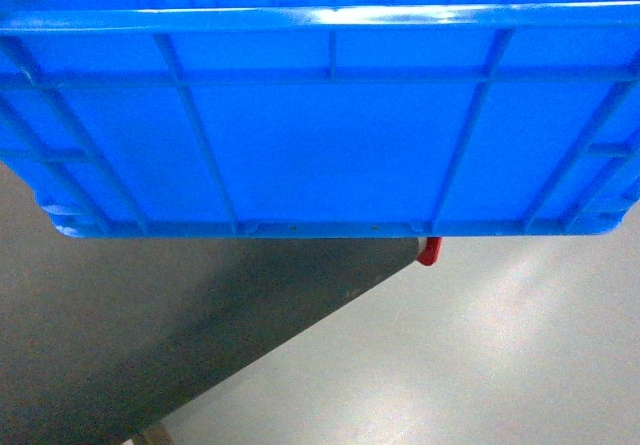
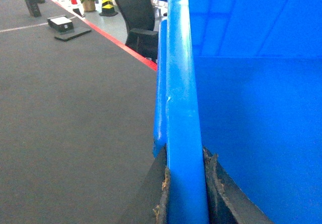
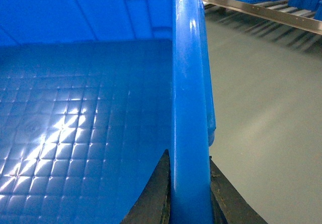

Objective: Place box next to blue box on left shelf

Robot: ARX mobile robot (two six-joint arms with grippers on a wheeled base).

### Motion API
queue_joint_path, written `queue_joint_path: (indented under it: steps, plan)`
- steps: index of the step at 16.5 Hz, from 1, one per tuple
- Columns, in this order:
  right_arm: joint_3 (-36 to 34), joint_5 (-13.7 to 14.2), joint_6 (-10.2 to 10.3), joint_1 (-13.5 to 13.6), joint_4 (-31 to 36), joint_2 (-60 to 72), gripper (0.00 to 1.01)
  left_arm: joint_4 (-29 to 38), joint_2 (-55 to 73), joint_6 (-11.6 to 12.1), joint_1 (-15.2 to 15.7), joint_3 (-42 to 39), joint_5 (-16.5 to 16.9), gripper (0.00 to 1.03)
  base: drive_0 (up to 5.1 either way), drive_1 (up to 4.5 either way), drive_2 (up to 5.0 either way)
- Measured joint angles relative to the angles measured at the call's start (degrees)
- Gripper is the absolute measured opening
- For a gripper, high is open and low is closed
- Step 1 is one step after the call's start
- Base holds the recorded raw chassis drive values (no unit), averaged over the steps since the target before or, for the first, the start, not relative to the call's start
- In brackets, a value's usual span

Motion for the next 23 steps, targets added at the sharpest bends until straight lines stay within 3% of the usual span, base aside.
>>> queue_joint_path:
  steps: [23]
  plan:
    - [0.0, 0.0, 0.0, 0.02, 0.02, 0.0, 0.09, 0.0, 0.0, 0.0, 0.0, 0.0, 0.0, 0.11, -1.5, -1.51, -1.5]
